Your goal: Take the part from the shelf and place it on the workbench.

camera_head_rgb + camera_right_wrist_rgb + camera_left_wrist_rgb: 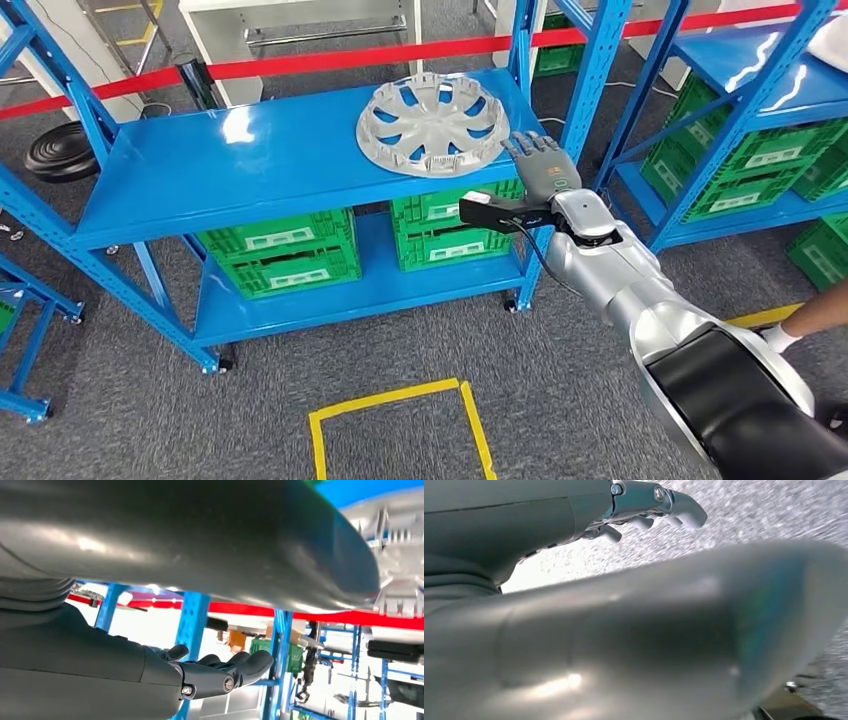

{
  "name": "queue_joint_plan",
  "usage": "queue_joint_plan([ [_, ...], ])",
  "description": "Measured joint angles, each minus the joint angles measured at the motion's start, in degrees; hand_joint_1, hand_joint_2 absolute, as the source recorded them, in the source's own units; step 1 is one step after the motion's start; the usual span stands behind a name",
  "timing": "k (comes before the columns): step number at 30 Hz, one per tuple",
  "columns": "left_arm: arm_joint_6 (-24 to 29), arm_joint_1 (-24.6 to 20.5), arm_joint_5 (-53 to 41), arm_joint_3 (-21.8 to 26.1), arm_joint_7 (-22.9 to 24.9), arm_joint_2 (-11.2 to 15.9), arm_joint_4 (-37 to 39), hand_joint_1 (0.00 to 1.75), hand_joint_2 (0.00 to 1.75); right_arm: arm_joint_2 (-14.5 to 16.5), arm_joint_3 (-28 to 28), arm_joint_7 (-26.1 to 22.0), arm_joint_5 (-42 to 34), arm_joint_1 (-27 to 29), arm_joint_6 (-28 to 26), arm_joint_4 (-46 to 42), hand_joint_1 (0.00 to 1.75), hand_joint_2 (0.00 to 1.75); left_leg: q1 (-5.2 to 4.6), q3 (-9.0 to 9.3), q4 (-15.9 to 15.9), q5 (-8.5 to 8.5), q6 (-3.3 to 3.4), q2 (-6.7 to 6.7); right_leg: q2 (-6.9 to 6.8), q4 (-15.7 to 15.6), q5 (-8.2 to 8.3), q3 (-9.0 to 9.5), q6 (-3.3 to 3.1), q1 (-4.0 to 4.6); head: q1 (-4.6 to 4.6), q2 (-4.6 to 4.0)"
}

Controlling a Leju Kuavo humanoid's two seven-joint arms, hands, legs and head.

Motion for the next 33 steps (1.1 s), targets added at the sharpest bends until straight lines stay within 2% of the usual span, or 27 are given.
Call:
queue_joint_plan([
  [2,0.00,0.03,0.00,0.00,0.00,0.02,0.01,0.00,0.00,0.02,0.01,0.00,-0.01,-0.03,-0.01,0.00,0.00,0.00,-0.07,0.17,-2.31,1.39,0.29,0.00,0.00,-0.01,-0.59,0.80,0.03,0.03,0.00,0.00],
  [3,0.00,0.09,0.00,0.00,0.00,0.05,0.01,0.00,0.00,0.08,0.03,-0.01,-0.02,-0.02,-0.01,0.01,0.00,0.00,-0.23,0.41,-5.27,4.43,0.70,0.00,-0.02,-0.04,-1.24,1.60,0.10,0.05,0.00,0.00],
  [5,-0.02,0.31,-0.04,0.00,-0.02,0.14,0.08,0.00,0.00,0.28,0.23,-0.16,-0.20,-0.08,0.01,0.09,0.00,0.00,-0.66,1.60,-11.60,11.76,1.76,-0.02,0.17,0.11,-2.64,3.25,1.01,0.21,0.04,0.00],
  [6,-0.03,0.33,-0.16,0.00,-0.04,0.19,0.08,0.00,0.00,0.32,0.34,-0.36,-0.39,-0.24,0.02,0.11,0.00,0.00,-0.74,2.85,-14.43,14.49,2.49,-0.05,0.19,2.84,-2.70,2.24,1.73,0.24,0.09,0.00],
  [7,-0.05,0.27,-0.33,0.00,-0.04,0.21,0.07,0.00,0.00,0.29,0.44,-0.55,-0.58,-0.37,0.04,0.14,0.00,0.00,-0.70,4.13,-15.53,14.84,2.97,-0.12,0.22,6.35,-2.90,0.15,2.44,0.25,0.14,0.00],
  [8,-0.07,0.15,-0.51,-0.01,-0.03,0.20,0.01,0.00,0.00,0.19,0.47,-0.75,-0.77,-0.46,0.04,0.14,0.00,0.00,-0.50,5.47,-15.97,13.92,3.37,-0.21,0.13,10.59,-3.46,-2.94,2.90,0.20,0.16,0.00],
  [9,-0.08,0.05,-0.67,-0.01,0.02,0.19,-0.01,0.00,0.00,0.13,0.49,-0.83,-0.84,-0.30,0.05,0.19,0.00,0.00,-0.44,6.61,-16.18,13.00,3.52,-0.34,0.03,14.26,-5.03,-6.29,3.15,0.10,0.19,0.00],
  [10,-0.10,0.04,-0.76,-0.02,0.08,0.14,-0.01,0.00,0.00,0.10,0.51,-0.84,-0.86,-0.03,0.03,0.24,0.00,0.00,-0.43,7.53,-16.19,12.20,3.49,-0.45,0.00,15.27,-6.97,-8.32,3.22,0.06,0.20,0.00],
  [11,-0.12,0.05,-0.86,-0.04,0.12,0.08,-0.01,0.00,0.00,0.10,0.54,-0.83,-0.86,0.21,-0.01,0.27,0.00,0.00,-0.43,8.57,-16.19,11.35,3.42,-0.56,-0.01,14.80,-8.03,-9.67,3.23,0.03,0.20,0.00],
  [12,-0.14,0.03,-0.97,-0.05,0.16,0.03,-0.01,0.00,0.00,0.11,0.57,-0.78,-0.85,0.38,-0.04,0.29,0.00,0.00,-0.43,9.66,-16.18,10.50,3.30,-0.65,-0.03,12.84,-7.45,-10.20,3.19,0.01,0.20,0.00],
  [13,-0.15,0.00,-1.08,-0.06,0.18,0.01,-0.01,0.00,0.00,0.13,0.61,-0.71,-0.86,0.48,-0.04,0.30,0.00,0.00,-0.43,10.77,-16.18,9.64,3.14,-0.70,-0.07,9.74,-4.95,-10.19,3.09,-0.01,0.20,0.00],
  [15,-0.17,-0.11,-1.22,-0.07,0.19,-0.05,0.06,0.00,0.00,0.35,0.78,-0.56,-0.94,0.69,0.12,0.45,0.00,0.00,-0.54,12.42,-15.89,8.01,2.63,-0.91,-0.20,3.04,3.06,-9.71,2.66,0.11,0.20,0.00],
  [16,-0.28,-0.17,-1.26,-0.08,0.14,-0.10,0.08,0.00,0.00,0.61,0.91,-0.50,-1.00,0.89,0.26,0.55,0.00,0.00,-0.61,12.88,-15.68,7.17,2.27,-1.01,-0.21,1.15,6.22,-9.50,2.25,0.25,0.16,0.00],
  [17,-0.44,-0.21,-1.30,-0.10,-0.06,-0.16,0.09,0.00,0.00,0.97,1.04,-0.47,-1.08,1.13,0.33,0.61,0.00,0.00,-0.68,13.26,-15.29,6.62,1.87,-1.09,-0.20,0.28,7.75,-9.36,1.74,0.35,0.16,0.00],
  [20,-0.96,-0.39,-1.38,-0.13,-0.92,-0.22,-0.05,0.00,0.00,2.61,1.27,-0.33,-1.24,1.36,0.15,0.45,0.00,0.00,-0.69,13.74,-13.75,5.82,0.75,-0.87,-0.08,0.13,6.98,-8.02,0.26,0.21,0.22,0.00],
  [21,-1.05,-0.54,-1.37,-0.13,-1.13,-0.23,-0.09,0.00,0.00,3.39,1.40,-0.20,-1.27,1.30,0.08,0.40,0.00,0.00,-0.64,13.01,-12.17,5.17,0.40,-0.69,-0.03,0.04,6.64,-7.48,-0.11,0.15,0.17,0.00],
  [22,-1.10,-0.71,-1.32,-0.13,-1.32,-0.25,-0.10,0.00,0.00,4.22,1.60,-0.07,-1.29,1.36,0.04,0.35,0.00,0.00,-0.53,11.59,-9.65,4.08,0.09,-0.52,0.04,-0.02,6.31,-7.01,-0.41,0.11,0.12,0.00],
  [24,-1.09,-0.95,-1.22,-0.13,-1.63,-0.31,-0.10,0.00,0.00,5.86,2.15,0.24,-1.33,1.94,0.13,0.35,0.00,0.00,-0.37,7.14,-3.10,1.55,-0.40,-0.30,0.19,0.00,5.53,-6.30,-0.78,0.19,0.03,0.00],
  [25,-1.08,-0.96,-1.19,-0.13,-1.73,-0.32,-0.10,0.00,0.00,6.56,2.38,0.32,-1.34,2.39,0.18,0.35,0.00,0.00,-0.33,5.12,-0.94,0.97,-0.51,-0.28,0.23,0.02,5.12,-5.90,-0.81,0.23,0.03,0.00],
  [26,-1.07,-0.91,-1.17,-0.13,-1.79,-0.32,-0.09,0.00,0.00,7.22,2.54,0.38,-1.37,2.80,0.26,0.35,0.00,0.00,-0.31,3.77,-0.35,1.47,-0.52,-0.27,0.26,0.04,4.67,-5.42,-0.80,0.26,0.02,0.00],
  [27,-1.05,-0.86,-1.16,-0.13,-1.82,-0.31,-0.09,0.00,0.00,7.71,2.63,0.39,-1.46,3.09,0.36,0.35,0.00,0.00,-0.32,3.34,-1.71,3.34,-0.45,-0.25,0.26,0.06,4.23,-4.87,-0.75,0.28,0.02,0.00],
  [29,-0.98,-0.72,-1.17,-0.13,-1.87,-0.22,-0.07,0.00,0.00,8.67,2.85,0.35,-1.71,3.33,0.71,0.36,0.00,0.00,-0.35,4.30,-8.12,9.37,-0.13,-0.18,0.23,0.06,3.40,-3.84,-0.55,0.30,0.04,0.00],
  [30,-0.95,-0.67,-1.17,-0.13,-1.90,-0.17,-0.03,0.00,0.00,9.15,3.00,0.30,-1.84,3.40,0.94,0.37,0.00,0.00,-0.47,4.81,-11.33,11.40,0.08,-0.11,0.25,0.03,3.15,-3.55,-0.40,0.32,0.02,0.00],
  [31,-0.92,-0.67,-1.19,-0.13,-1.93,-0.14,-0.02,0.00,0.00,9.61,3.20,0.26,-1.91,3.52,1.15,0.38,0.00,0.00,-0.61,5.24,-13.59,12.66,0.38,-0.04,0.32,0.03,2.96,-3.49,-0.19,0.37,-0.02,0.00],
  [32,-0.91,-0.67,-1.19,-0.13,-1.95,-0.13,-0.01,0.00,0.00,10.01,3.40,0.21,-1.95,3.71,1.32,0.39,0.00,0.00,-0.73,5.43,-14.77,12.93,0.68,-0.01,0.38,-0.01,2.83,-3.53,0.07,0.41,-0.04,0.00],
  [33,-0.90,-0.70,-1.20,-0.13,-1.97,-0.15,-0.02,0.00,0.00,10.32,3.57,0.19,-1.98,3.88,1.41,0.40,0.00,0.00,-0.77,5.47,-15.33,12.85,0.81,0.00,0.42,0.02,2.72,-3.60,0.04,0.53,-0.06,0.00],
])
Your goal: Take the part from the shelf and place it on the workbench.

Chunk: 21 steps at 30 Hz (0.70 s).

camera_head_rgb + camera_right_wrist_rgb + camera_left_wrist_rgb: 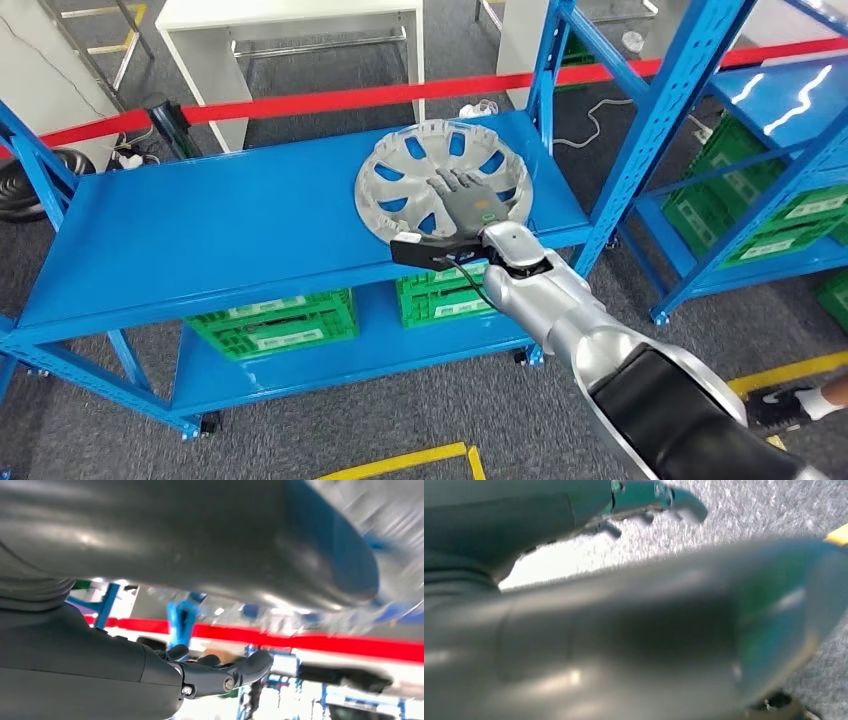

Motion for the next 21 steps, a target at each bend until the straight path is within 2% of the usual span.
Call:
queue_joint_plan([
  [3,0.02,0.04,-0.01,0.02,-0.02,-0.04,-0.02,0.00,0.00,0.51,0.22,0.00,-0.05,0.15,0.02,-0.01,0.00,0.00,0.13,0.27,-0.33,0.26,0.06,-0.27,-0.11,-0.09,-0.29,0.19,-0.53,0.24,0.03,0.00],
  [5,0.07,0.01,-0.01,0.04,-0.02,0.02,-0.02,0.00,0.00,0.70,0.26,0.01,-0.06,0.11,0.02,-0.01,0.00,0.00,0.09,0.29,-0.31,0.14,0.27,-0.46,-0.23,-0.37,-0.28,0.41,-0.52,0.24,0.02,0.00],
  [7,0.11,0.00,-0.01,0.06,-0.02,0.04,-0.02,0.00,0.00,0.82,0.29,0.01,-0.07,0.11,0.02,-0.01,0.00,0.00,0.07,0.29,-0.29,0.08,0.43,-0.53,-0.30,-0.60,-0.24,0.56,-0.35,0.23,0.01,0.00],
  [13,0.14,0.00,-0.01,0.06,-0.03,0.05,-0.02,0.00,0.00,1.15,0.30,0.01,-0.07,0.11,0.02,-0.01,0.00,0.00,0.07,0.31,-0.08,-0.07,0.74,-0.52,-0.31,-0.86,-0.25,0.79,0.75,0.20,0.01,0.00],
  [21,0.21,0.03,-0.01,0.06,-0.04,0.04,-0.02,0.00,0.00,1.39,0.38,-0.24,-0.27,0.13,0.25,-0.01,0.00,0.00,0.18,0.44,-0.07,0.00,0.79,-0.48,-0.31,-0.83,-0.20,0.90,0.90,0.17,0.01,0.00],
])
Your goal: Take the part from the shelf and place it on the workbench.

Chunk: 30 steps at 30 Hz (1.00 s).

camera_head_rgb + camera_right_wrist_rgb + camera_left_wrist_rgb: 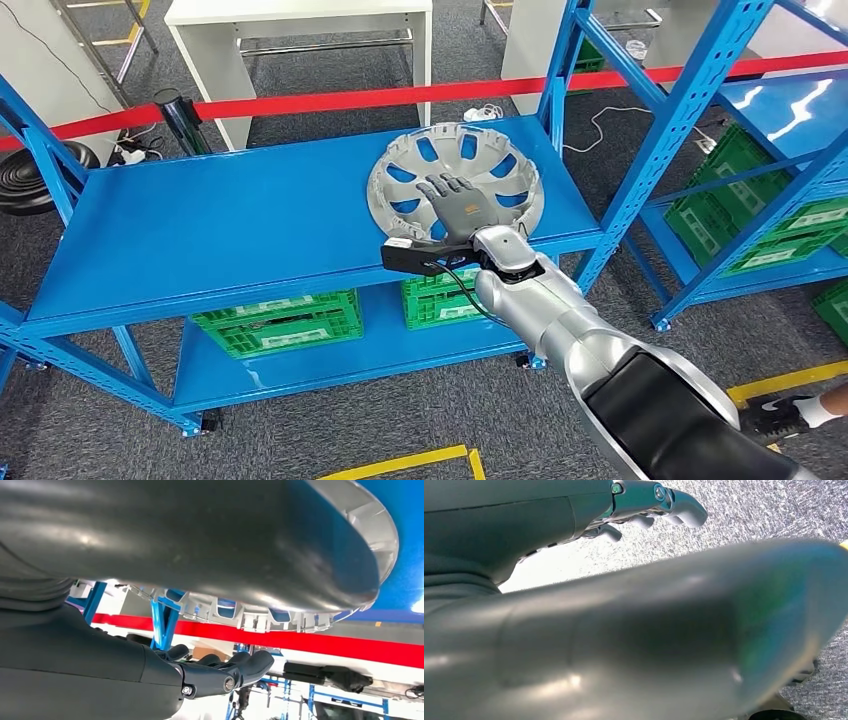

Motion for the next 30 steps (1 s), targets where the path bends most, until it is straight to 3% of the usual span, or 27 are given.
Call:
queue_joint_plan([
  [15,-0.13,0.01,-0.74,0.00,0.75,-0.03,0.00,0.00,0.00,-0.50,0.62,3.42,-0.26,3.83,-0.74,-1.25,0.00,0.00,0.09,0.15,0.00,0.05,-0.08,0.04,0.00,0.03,0.00,0.10,-0.01,0.03,-0.01,0.00],
  [22,-0.33,-0.08,-0.85,0.00,0.48,0.04,0.00,0.00,0.00,-0.65,1.06,3.72,-0.19,4.41,-0.40,-1.50,0.00,0.00,-0.31,0.12,0.30,-0.21,0.33,0.04,0.00,-0.04,0.03,0.18,0.45,-0.21,-0.02,0.00],
  [25,-0.36,-0.06,-0.95,0.00,0.61,0.14,-0.02,0.00,0.00,-0.80,1.09,3.78,-0.20,4.57,-0.45,-1.56,0.00,0.00,-0.19,0.38,-0.08,-0.18,0.83,0.15,0.00,-0.08,-0.10,0.28,0.94,-0.32,-0.03,0.00],
  [27,-0.39,-0.05,-1.02,0.00,0.69,0.17,-0.05,0.00,0.00,-1.01,1.11,3.78,-0.21,4.61,-0.51,-1.66,0.00,0.00,0.20,0.89,-0.74,0.01,1.34,0.37,-0.06,2.05,-1.39,-0.66,1.37,-0.30,0.11,0.00],
  [30,-0.40,-0.06,-1.04,0.00,0.74,0.20,-0.07,0.00,0.00,-1.26,1.15,3.74,-0.21,5.06,-0.45,-1.70,0.00,0.00,0.36,1.14,-0.87,-0.11,1.69,0.55,-0.12,12.90,-6.12,-6.31,1.95,-0.59,0.27,0.00],
])
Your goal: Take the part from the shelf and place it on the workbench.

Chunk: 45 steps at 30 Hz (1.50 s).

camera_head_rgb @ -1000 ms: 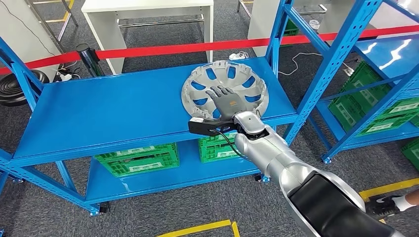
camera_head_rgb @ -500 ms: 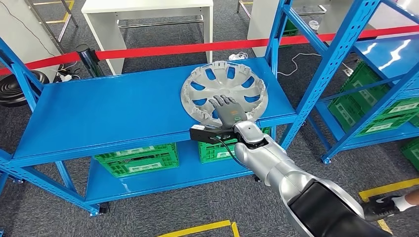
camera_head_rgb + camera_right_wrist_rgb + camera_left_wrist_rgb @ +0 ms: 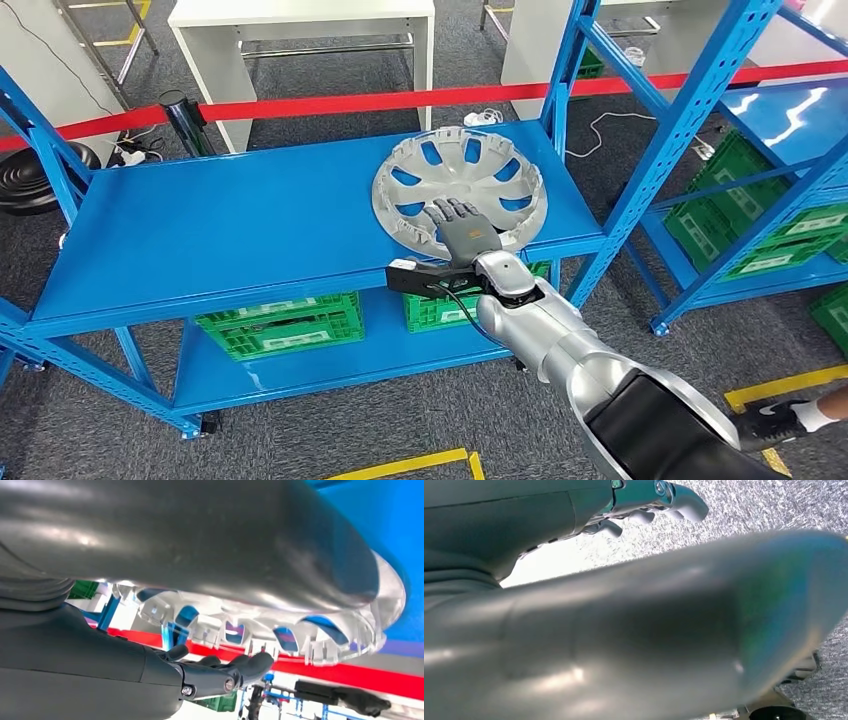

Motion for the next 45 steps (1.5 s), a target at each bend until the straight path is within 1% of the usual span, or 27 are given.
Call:
queue_joint_plan([
  [1,0.00,0.02,0.01,0.00,0.03,-0.01,0.00,0.00,0.00,-0.03,0.03,-0.04,0.00,0.29,0.03,0.00,0.00,0.00,0.02,0.01,0.10,-0.10,-0.05,0.00,-0.01,2.86,-0.69,-1.65,0.15,-0.15,0.01,0.00],
  [2,0.00,0.05,0.02,0.00,0.05,-0.01,0.00,0.00,0.00,-0.08,0.06,-0.09,0.00,0.53,0.04,0.01,0.00,0.00,0.06,0.02,0.23,-0.22,-0.17,-0.03,-0.03,3.58,-0.24,-2.29,0.26,-0.30,0.01,0.00],
  [3,0.00,0.07,0.03,0.00,0.07,-0.01,0.00,0.00,0.00,-0.12,0.09,-0.14,0.00,0.65,0.04,0.00,0.00,0.00,0.14,0.03,0.45,-0.39,-0.37,-0.06,-0.06,1.88,1.28,-1.69,0.32,-0.44,0.02,0.00],
  [5,-0.01,0.07,0.04,0.01,0.06,0.01,-0.02,0.00,0.00,-0.19,0.13,-0.23,0.00,0.61,0.01,0.00,0.00,0.00,0.29,0.01,1.10,-0.92,-0.99,-0.12,-0.15,-5.40,4.90,1.64,0.31,-0.62,0.01,0.00],
  [7,-0.02,0.02,0.05,0.02,0.06,0.04,-0.04,0.00,0.00,-0.18,0.16,-0.31,0.00,0.57,-0.02,-0.02,0.00,0.00,0.23,-0.09,1.70,-1.50,-1.83,-0.12,-0.09,-10.49,6.35,4.18,-0.28,-0.52,-0.05,0.00],
  [11,-0.02,0.01,0.11,0.02,0.07,0.07,-0.13,0.00,0.00,-0.34,0.19,-0.30,-0.01,0.63,-0.02,-0.04,0.00,0.00,0.40,-0.16,1.98,-2.01,-3.43,-0.08,0.04,-11.39,6.18,4.86,-2.07,-0.27,-0.16,0.00],
  [13,-0.02,-0.01,0.13,0.02,0.07,0.10,-0.18,0.00,0.00,-0.37,0.19,-0.31,0.00,0.52,-0.03,-0.08,0.00,0.00,0.50,-2.01,5.80,-3.99,-4.08,0.00,0.00,-11.63,6.11,5.31,-2.80,-0.50,-0.37,0.00],
  [15,-0.02,-0.01,0.13,0.02,0.07,0.09,-0.18,0.00,0.00,-0.37,0.19,-0.32,0.00,0.65,-0.03,-0.09,0.00,0.00,0.54,-5.96,13.31,-6.96,-4.48,0.03,-0.04,-11.62,5.78,5.62,-3.21,-0.45,-0.50,0.00],
  [16,-0.02,0.04,0.14,0.02,0.07,0.08,-0.18,0.00,0.00,-0.37,0.20,-0.32,0.00,0.78,-0.03,-0.09,0.00,0.00,0.54,-7.80,16.36,-7.67,-4.57,0.04,-0.04,-11.62,5.61,5.76,-3.29,-0.41,-0.50,0.00],
  [17,-0.02,0.12,0.14,0.02,0.07,0.08,-0.18,0.00,0.00,-0.37,0.20,-0.33,0.00,0.90,-0.03,-0.09,0.00,0.00,0.54,-8.86,17.73,-7.36,-4.58,0.04,-0.01,-11.61,5.41,5.96,-3.32,-0.37,-0.50,0.00],
  [18,-0.02,0.18,0.15,0.02,0.07,0.09,-0.18,0.00,0.00,-0.37,0.21,-0.33,0.00,0.97,-0.04,-0.09,0.00,0.00,0.54,-8.78,16.83,-5.92,-4.52,0.04,0.03,-11.61,5.18,6.25,-3.25,-0.36,-0.50,0.00],
  [20,-0.02,0.21,0.15,0.02,0.07,0.13,-0.19,0.00,0.00,-0.37,0.21,-0.36,0.00,0.96,-0.04,-0.09,0.00,0.00,0.53,-5.81,9.66,-1.41,-4.18,0.07,0.07,-11.61,4.53,7.13,-2.98,-0.38,-0.50,0.00],
  [21,-0.02,0.19,0.15,0.02,0.09,0.15,-0.19,0.00,0.00,-0.37,0.21,-0.38,0.00,0.88,-0.03,-0.09,0.00,0.00,0.43,-3.96,5.90,0.02,-3.95,0.09,0.08,-11.57,4.18,7.47,-2.72,-0.28,-0.53,0.00],
  [22,-0.01,0.13,0.15,0.02,0.11,0.15,-0.19,0.00,0.00,-0.37,0.21,-0.42,0.00,0.78,-0.02,-0.09,0.00,0.00,0.34,-2.64,3.31,0.66,-3.64,0.10,0.09,-11.56,3.93,7.64,-2.45,-0.18,-0.55,0.00],
  [23,0.00,0.10,0.15,0.02,0.16,0.14,-0.19,0.00,0.00,-0.37,0.21,-0.46,0.00,0.72,-0.03,-0.09,0.00,0.00,0.23,-2.03,2.17,0.49,-3.34,0.09,0.08,-11.61,3.78,7.69,-2.14,-0.08,-0.55,0.00],
  [27,0.05,0.20,0.08,0.03,0.33,0.08,-0.23,0.00,0.00,-0.36,0.21,-0.55,-0.04,0.53,-0.34,-0.10,0.00,0.00,0.37,-1.29,1.44,-0.18,-1.75,-0.03,-0.06,-10.82,2.86,7.44,-0.78,-0.06,-0.39,0.00],
  [29,0.09,0.16,-0.06,0.04,0.30,0.12,-0.24,0.00,0.00,-0.37,0.21,-0.60,-0.11,0.46,-0.52,-0.11,0.00,0.00,0.48,-0.81,1.17,-0.46,-1.09,0.02,-0.14,-5.18,0.59,4.31,-0.29,-0.17,-0.26,0.00],
  [31,0.11,0.14,-0.21,0.04,0.24,0.14,-0.24,0.00,0.00,-0.37,0.21,-0.63,-0.20,0.74,-0.56,-0.11,0.00,0.00,0.43,-0.49,1.23,-0.89,-0.75,0.03,-0.14,2.34,-1.58,-0.47,-0.03,-0.18,-0.25,0.00],
  [32,0.11,0.18,-0.27,0.04,0.21,0.13,-0.24,0.00,0.00,-0.37,0.21,-0.60,-0.23,0.98,-0.56,-0.11,0.00,0.00,0.41,-0.27,1.30,-1.15,-0.70,0.00,-0.15,4.27,-1.40,-2.08,0.01,-0.18,-0.24,0.00],
  [33,0.11,0.22,-0.34,0.04,0.19,0.13,-0.24,0.00,0.00,-0.37,0.21,-0.56,-0.25,1.13,-0.55,-0.11,0.00,0.00,0.40,0.01,1.40,-1.44,-0.74,-0.05,-0.15,3.96,-0.08,-2.58,-0.03,-0.19,-0.24,0.00],
  [34,0.11,0.25,-0.42,0.04,0.17,0.12,-0.24,0.00,0.00,-0.38,0.21,-0.51,-0.27,1.19,-0.56,-0.11,0.00,0.00,0.40,0.39,1.51,-1.80,-0.84,-0.10,-0.16,1.46,2.24,-1.97,-0.17,-0.19,-0.22,0.00],
  [35,0.11,0.27,-0.47,0.04,0.16,0.12,-0.25,0.00,0.00,-0.39,0.21,-0.46,-0.31,1.16,-0.57,-0.11,0.00,0.00,0.40,0.78,1.61,-2.18,-1.01,-0.14,-0.18,-2.60,4.86,-0.48,-0.39,-0.17,-0.22,0.00],
  [36,0.11,0.25,-0.52,0.04,0.15,0.12,-0.25,0.00,0.00,-0.39,0.21,-0.44,-0.37,1.08,-0.60,-0.11,0.00,0.00,0.30,1.08,1.72,-2.53,-1.26,-0.17,-0.19,-6.46,6.65,1.16,-0.67,-0.03,-0.23,0.00],
  [37,0.11,0.21,-0.57,0.04,0.16,0.13,-0.25,0.00,0.00,-0.39,0.21,-0.40,-0.46,1.02,-0.63,-0.11,0.00,0.44,0.21,1.25,1.80,-2.80,-1.55,-0.19,-0.19,-9.36,7.68,2.48,-0.97,0.05,-0.26,0.00],
  [38,0.11,0.18,-0.62,0.04,0.15,0.14,-0.25,0.00,0.00,-0.34,0.21,-0.32,-0.61,1.01,-0.64,-0.10,0.00,0.87,0.07,1.31,1.90,-2.97,-1.75,-0.20,-0.17,-10.95,7.95,3.21,-1.17,0.12,-0.30,0.00],
  [40,0.11,0.15,-0.73,0.04,0.02,0.18,-0.25,0.00,0.00,-0.28,0.16,0.09,-1.37,1.06,-0.34,-0.07,0.00,1.75,-0.06,1.38,1.83,-3.04,-1.88,-0.19,-0.05,-11.48,7.74,3.52,-1.41,0.15,-0.36,0.00],
  [45,0.11,0.11,-0.90,0.04,-0.95,0.15,-0.28,0.00,0.00,-0.21,-0.56,-0.25,-5.05,1.32,2.56,0.05,0.00,1.75,-0.07,1.90,1.06,-3.02,-2.08,-0.09,0.12,-11.55,7.47,3.60,-1.89,0.24,-0.38,0.00],
])
